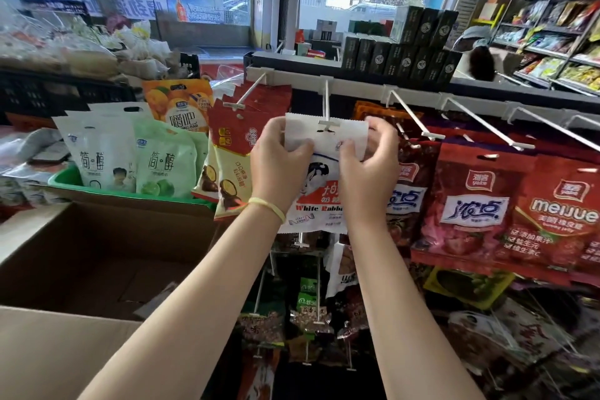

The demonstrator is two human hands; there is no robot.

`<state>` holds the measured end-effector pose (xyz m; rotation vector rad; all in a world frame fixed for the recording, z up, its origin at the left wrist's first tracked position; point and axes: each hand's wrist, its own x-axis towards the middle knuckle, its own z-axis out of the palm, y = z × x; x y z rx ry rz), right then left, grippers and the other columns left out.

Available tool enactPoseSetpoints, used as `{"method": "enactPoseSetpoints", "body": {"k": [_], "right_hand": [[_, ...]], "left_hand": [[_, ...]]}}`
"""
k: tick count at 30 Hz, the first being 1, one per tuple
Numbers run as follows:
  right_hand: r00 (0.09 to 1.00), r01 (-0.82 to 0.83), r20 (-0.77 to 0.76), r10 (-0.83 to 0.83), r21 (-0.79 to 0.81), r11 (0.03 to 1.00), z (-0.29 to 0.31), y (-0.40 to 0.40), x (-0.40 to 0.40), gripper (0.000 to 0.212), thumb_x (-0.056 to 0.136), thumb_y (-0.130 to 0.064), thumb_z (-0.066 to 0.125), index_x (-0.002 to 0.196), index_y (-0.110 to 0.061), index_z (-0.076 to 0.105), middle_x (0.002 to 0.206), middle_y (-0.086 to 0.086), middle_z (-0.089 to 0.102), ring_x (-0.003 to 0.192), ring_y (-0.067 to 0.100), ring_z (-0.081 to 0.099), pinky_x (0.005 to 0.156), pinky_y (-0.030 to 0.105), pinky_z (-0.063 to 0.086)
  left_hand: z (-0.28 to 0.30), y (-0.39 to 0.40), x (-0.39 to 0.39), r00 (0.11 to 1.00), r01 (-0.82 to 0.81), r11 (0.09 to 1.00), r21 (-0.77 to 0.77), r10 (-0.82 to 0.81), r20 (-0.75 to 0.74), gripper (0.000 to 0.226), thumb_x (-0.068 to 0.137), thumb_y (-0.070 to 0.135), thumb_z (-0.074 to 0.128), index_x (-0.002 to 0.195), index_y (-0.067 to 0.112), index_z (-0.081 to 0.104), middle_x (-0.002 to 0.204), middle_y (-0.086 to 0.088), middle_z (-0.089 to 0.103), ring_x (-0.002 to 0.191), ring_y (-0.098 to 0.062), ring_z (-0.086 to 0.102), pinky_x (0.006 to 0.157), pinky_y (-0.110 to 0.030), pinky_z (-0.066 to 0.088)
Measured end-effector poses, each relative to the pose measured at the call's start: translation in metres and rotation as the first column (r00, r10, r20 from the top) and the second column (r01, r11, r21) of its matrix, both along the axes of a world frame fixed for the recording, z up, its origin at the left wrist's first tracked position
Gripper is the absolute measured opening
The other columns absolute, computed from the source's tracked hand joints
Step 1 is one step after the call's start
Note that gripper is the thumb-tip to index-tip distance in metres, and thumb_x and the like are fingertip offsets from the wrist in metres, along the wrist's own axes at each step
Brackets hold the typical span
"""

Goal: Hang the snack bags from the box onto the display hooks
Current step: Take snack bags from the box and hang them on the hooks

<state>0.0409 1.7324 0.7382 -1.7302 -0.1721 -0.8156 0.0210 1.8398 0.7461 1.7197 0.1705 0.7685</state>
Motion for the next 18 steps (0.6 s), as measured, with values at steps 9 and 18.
{"method": "enactPoseSetpoints", "body": {"k": [9, 18], "right_hand": [[0.913, -0.406, -0.098, 0.396, -0.14, 0.903, -0.03, 0.055, -0.048, 0.016, 0.087, -0.012, 0.051, 0.086, -0.016, 0.066, 0.06, -0.001, 0.061, 0.052, 0.018, 0.056, 0.047, 0.036, 0.046], [0.595, -0.768, -0.576, 0.56, -0.205, 0.606, -0.12, 0.193, -0.081, 0.02, 0.091, -0.012, 0.051, 0.085, -0.018, 0.069, 0.069, 0.0, 0.068, 0.065, 0.017, 0.065, 0.064, 0.037, 0.056]], "left_hand": [[-0.056, 0.085, -0.047, 0.926, -0.338, 0.904, 0.262, 0.27, 0.265, 0.015, 0.084, 0.019, 0.058, 0.083, 0.013, 0.072, 0.073, 0.002, 0.068, 0.064, -0.013, 0.059, 0.061, -0.031, 0.049], [-0.181, 0.236, -0.085, 0.779, -0.208, 0.797, 0.568, 0.486, -0.397, 0.018, 0.09, 0.027, 0.058, 0.09, 0.017, 0.073, 0.095, -0.005, 0.066, 0.088, -0.031, 0.064, 0.07, -0.033, 0.044]]}}
